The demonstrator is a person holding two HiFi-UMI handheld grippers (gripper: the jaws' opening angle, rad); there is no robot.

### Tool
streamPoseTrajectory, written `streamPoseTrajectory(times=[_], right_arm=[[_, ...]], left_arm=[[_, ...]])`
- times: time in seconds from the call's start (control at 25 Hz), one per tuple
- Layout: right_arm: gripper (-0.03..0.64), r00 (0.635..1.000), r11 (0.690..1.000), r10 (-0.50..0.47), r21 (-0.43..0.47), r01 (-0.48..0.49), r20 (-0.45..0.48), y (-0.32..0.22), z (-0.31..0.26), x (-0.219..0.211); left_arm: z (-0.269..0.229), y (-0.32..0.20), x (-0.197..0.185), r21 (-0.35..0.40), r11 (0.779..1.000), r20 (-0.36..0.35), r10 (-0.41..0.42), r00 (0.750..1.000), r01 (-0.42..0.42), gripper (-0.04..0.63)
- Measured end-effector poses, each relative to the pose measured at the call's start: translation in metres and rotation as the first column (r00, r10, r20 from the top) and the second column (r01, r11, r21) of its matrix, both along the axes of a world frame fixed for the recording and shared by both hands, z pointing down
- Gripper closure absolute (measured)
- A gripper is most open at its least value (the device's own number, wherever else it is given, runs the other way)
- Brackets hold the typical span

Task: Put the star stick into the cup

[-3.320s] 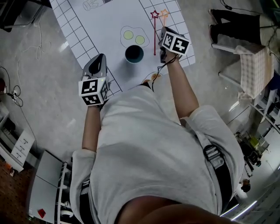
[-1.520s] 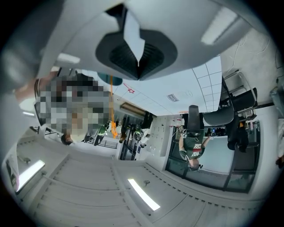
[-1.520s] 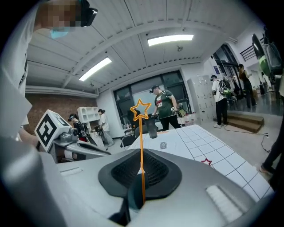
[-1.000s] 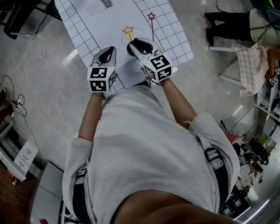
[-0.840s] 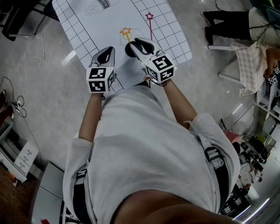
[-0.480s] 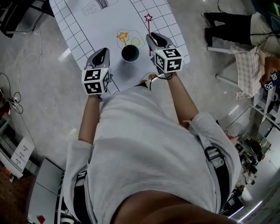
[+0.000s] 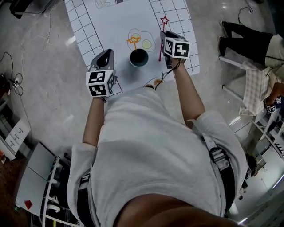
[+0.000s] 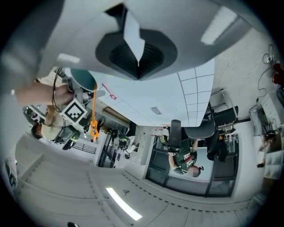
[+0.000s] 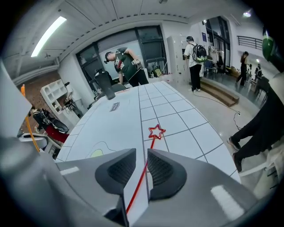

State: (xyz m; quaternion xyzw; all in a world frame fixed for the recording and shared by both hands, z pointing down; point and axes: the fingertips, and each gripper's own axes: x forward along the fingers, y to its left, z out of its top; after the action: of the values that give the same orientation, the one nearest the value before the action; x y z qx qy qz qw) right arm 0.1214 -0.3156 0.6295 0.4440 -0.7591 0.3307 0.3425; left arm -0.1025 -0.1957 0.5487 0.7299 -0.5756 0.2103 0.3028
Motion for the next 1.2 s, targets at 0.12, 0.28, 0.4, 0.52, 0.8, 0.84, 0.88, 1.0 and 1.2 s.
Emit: streamPoseTrajectory(times=[0.12,0.28,0.4,0.52,0.8,0.84,0.88,1.0,1.2], right_arm=[[0.531,0.999,0.999,0.019,-0.033,-0.02,-0.027,-0.004,0.012,0.002],[0.517,0.998,0.996,0.035,-0.074,-0.038,-0.044,-0.005,0.027,0.003],[0.578,0.996,0.997,0.041,-0.068,-0.046,-0.075,-0.007,0.029,0.007],[0.592,0.997,0.996,0.058,-0.068,-0.061,-0.051,-0.007,0.028,0.009],[0.6,0.991,0.993,0.114,0.002,-0.114,0.074,0.001,-0.005,0.0],[0.6,0.989,0.992,0.119,0.023,-0.122,0.093,0.002,-0.013,-0.002],[0.6,0.986,0.99,0.125,0.047,-0.131,0.114,0.003,-0.022,-0.004],[0.6,0.967,0.975,0.151,0.129,-0.18,0.203,0.005,-0.055,-0.008],[0.6,0.909,0.928,0.16,0.255,-0.271,0.384,0.013,-0.124,-0.015]], left_arm=[[0.004,-0.002,0.003,-0.008,1.0,-0.001,-0.004,1.0,0.004,0.592],[0.008,-0.001,0.008,-0.015,1.0,-0.002,0.006,1.0,-0.006,0.592],[0.006,0.001,0.006,-0.016,1.0,0.001,0.01,1.0,-0.01,0.592],[0.003,0.001,0.002,-0.01,1.0,0.001,0.01,1.0,-0.01,0.592],[-0.01,0.003,0.0,0.027,0.998,0.0,0.052,0.999,-0.052,0.592],[-0.012,0.005,0.0,0.031,0.998,-0.001,0.06,0.998,-0.06,0.592],[-0.014,0.006,0.001,0.036,0.997,-0.002,0.067,0.998,-0.066,0.592],[-0.021,0.01,0.002,0.056,0.994,-0.005,0.09,0.996,-0.09,0.592],[-0.033,0.017,0.004,0.091,0.987,-0.011,0.132,0.991,-0.131,0.592]])
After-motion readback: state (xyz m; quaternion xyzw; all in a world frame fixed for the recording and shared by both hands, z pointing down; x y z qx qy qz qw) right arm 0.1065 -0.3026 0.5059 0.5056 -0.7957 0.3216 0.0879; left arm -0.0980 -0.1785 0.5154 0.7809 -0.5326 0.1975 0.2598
